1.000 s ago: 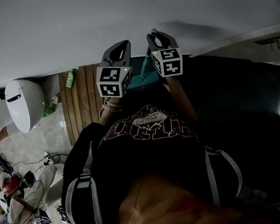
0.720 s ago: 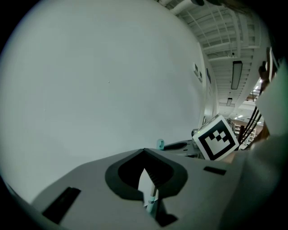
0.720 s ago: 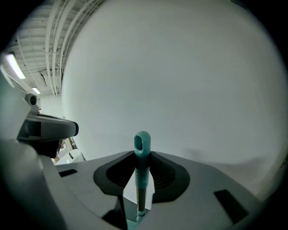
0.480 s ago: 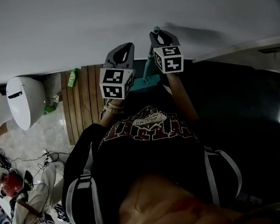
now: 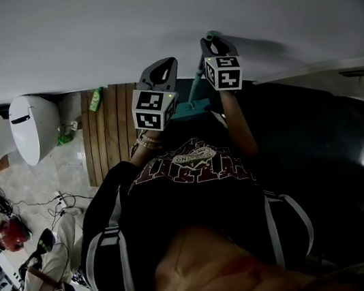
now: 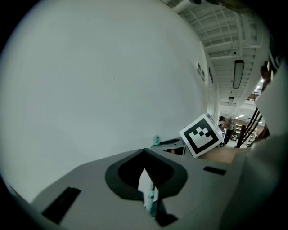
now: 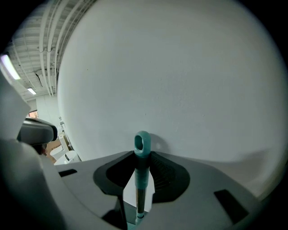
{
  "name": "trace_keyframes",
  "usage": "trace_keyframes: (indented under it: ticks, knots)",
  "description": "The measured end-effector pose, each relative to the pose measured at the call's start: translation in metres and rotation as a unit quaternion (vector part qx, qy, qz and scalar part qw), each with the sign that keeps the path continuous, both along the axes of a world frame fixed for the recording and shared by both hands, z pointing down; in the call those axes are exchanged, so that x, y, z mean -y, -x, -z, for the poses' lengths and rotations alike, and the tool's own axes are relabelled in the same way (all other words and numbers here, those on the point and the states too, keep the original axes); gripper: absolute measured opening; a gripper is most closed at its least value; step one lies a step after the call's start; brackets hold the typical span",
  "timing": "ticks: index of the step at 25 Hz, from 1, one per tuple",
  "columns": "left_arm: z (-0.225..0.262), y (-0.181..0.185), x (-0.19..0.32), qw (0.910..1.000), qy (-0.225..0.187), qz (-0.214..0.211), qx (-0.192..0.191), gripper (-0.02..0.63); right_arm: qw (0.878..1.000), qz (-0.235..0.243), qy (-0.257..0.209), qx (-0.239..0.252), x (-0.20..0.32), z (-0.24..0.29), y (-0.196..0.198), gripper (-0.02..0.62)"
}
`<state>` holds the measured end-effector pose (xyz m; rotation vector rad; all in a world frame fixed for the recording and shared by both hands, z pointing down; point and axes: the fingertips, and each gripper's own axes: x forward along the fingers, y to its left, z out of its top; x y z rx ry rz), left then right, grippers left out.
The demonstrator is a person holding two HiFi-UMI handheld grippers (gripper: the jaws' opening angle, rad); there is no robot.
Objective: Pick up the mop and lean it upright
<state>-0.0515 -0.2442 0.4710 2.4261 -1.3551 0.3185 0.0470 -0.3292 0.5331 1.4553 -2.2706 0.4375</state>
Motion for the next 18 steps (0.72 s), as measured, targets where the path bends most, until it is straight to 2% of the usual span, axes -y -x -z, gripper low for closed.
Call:
trace_keyframes:
  ticks: [18]
  knots:
    - [0.0004, 0.0062, -0.0036, 1.0, 0.001, -0.007, -0.001, 0.04, 1.0, -0.011, -0.002, -0.001, -0.0054, 0.0009, 0.003, 0.118]
